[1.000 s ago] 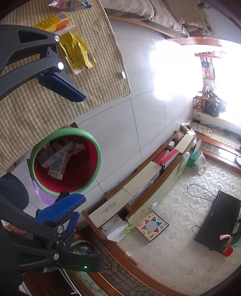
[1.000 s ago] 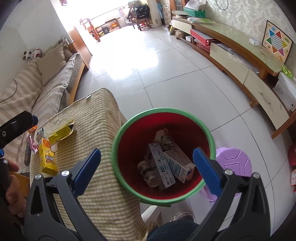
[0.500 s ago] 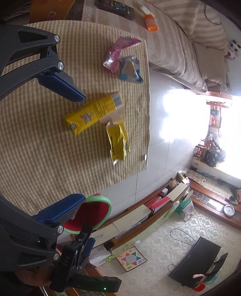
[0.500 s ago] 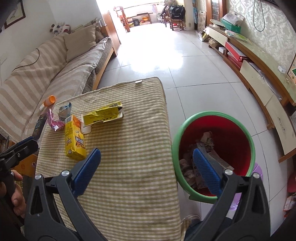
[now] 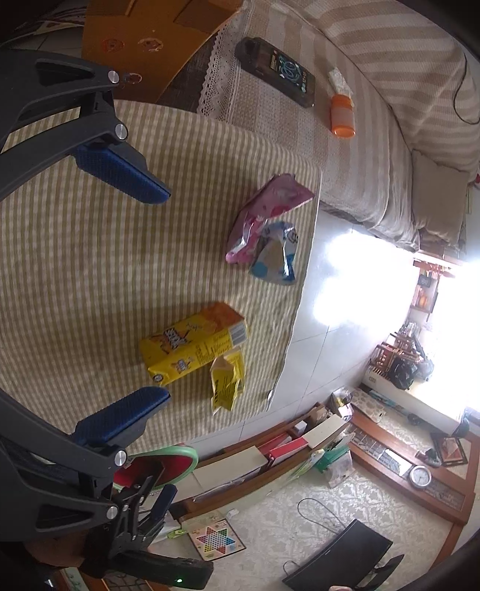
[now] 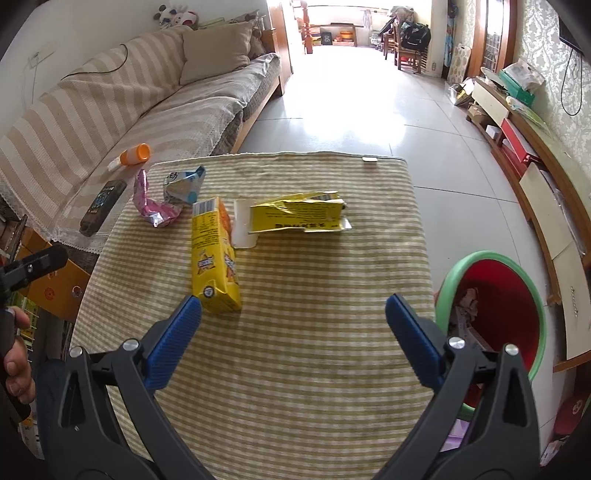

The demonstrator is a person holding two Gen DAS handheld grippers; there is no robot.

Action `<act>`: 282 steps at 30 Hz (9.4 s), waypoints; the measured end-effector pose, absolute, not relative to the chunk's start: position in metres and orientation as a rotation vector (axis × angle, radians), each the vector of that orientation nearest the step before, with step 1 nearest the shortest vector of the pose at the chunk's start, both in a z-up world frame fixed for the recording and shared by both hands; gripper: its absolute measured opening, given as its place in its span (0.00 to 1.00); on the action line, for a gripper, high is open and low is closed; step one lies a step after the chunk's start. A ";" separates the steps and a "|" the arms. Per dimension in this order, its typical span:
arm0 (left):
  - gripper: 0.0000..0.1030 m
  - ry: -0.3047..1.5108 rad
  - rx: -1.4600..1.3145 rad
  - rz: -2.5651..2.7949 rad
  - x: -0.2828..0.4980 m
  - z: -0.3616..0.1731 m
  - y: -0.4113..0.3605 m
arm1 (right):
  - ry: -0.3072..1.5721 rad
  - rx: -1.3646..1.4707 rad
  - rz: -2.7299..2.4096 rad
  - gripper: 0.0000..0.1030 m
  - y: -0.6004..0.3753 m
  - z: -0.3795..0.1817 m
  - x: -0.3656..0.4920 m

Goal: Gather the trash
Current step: 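Move both open tools back over the table trash, then grasp the pink wrapper with left tool while right tool grasps yellow juice box, then carry pink wrapper and juice box over the red bin and open both tools, then move both open tools back over the remaining wrappers on the table, then grasp the blue-white snack bag with left tool while right tool grasps yellow wrapper, then carry snack bag and yellow wrapper over the red bin and open both tools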

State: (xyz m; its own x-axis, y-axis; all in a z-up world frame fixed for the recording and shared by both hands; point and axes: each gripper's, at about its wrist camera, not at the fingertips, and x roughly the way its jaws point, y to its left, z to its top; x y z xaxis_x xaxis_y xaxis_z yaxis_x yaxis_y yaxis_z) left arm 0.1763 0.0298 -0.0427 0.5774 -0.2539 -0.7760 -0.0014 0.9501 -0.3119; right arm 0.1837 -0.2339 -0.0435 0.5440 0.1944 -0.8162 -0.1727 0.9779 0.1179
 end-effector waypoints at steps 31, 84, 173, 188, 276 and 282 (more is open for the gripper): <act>0.74 1.153 -0.408 0.138 0.348 -0.160 0.082 | 1.184 -0.046 0.336 0.55 -0.125 -0.132 0.261; 0.20 0.901 -0.023 -0.264 0.169 0.005 -0.097 | 0.889 0.182 0.153 0.36 -0.314 -0.007 0.150; 0.92 1.001 -0.059 -0.407 0.220 -0.026 -0.161 | 0.957 0.341 -0.061 0.95 -0.416 -0.056 0.157; 0.92 0.940 -0.211 -0.219 0.205 -0.019 -0.003 | 1.028 0.362 0.084 0.95 -0.269 -0.059 0.199; 0.26 1.118 0.376 -0.441 0.297 -0.081 -0.030 | 1.124 0.464 0.021 0.31 -0.223 -0.080 0.273; 0.26 1.090 0.280 -0.379 0.270 -0.064 -0.031 | 1.064 0.394 0.044 0.31 -0.232 -0.057 0.240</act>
